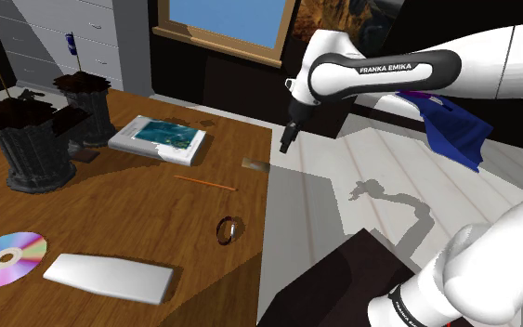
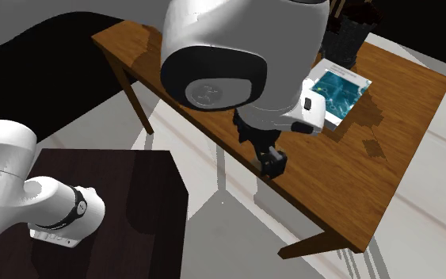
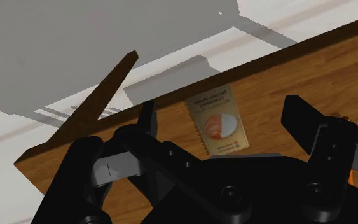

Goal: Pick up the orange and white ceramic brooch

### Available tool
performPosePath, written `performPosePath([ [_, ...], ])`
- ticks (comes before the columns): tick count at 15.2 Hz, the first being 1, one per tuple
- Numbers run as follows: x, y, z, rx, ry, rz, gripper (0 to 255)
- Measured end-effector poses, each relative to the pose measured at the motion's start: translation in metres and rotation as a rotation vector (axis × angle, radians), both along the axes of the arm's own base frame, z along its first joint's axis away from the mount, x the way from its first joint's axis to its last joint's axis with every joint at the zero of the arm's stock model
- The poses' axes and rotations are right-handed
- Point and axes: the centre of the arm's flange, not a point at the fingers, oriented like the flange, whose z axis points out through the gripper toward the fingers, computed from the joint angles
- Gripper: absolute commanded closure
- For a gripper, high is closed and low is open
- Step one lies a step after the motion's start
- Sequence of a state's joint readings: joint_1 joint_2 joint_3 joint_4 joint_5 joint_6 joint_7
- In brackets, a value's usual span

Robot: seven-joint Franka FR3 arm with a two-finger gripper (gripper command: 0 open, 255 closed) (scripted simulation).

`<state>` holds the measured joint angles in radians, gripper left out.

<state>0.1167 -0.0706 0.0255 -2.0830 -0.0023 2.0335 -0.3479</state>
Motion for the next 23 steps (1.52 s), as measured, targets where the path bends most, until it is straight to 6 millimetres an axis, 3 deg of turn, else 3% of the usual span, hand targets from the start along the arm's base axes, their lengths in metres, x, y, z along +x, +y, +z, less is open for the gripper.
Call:
performPosePath([
  [7,0.056,0.049,-0.057,0.001,0.022,0.192,0],
  [16,0.062,0.056,-0.103,0.001,0.026,0.221,0],
  [17,0.062,0.056,-0.105,0.001,0.026,0.221,255],
  [23,0.064,0.055,-0.102,0.001,0.020,0.219,255],
])
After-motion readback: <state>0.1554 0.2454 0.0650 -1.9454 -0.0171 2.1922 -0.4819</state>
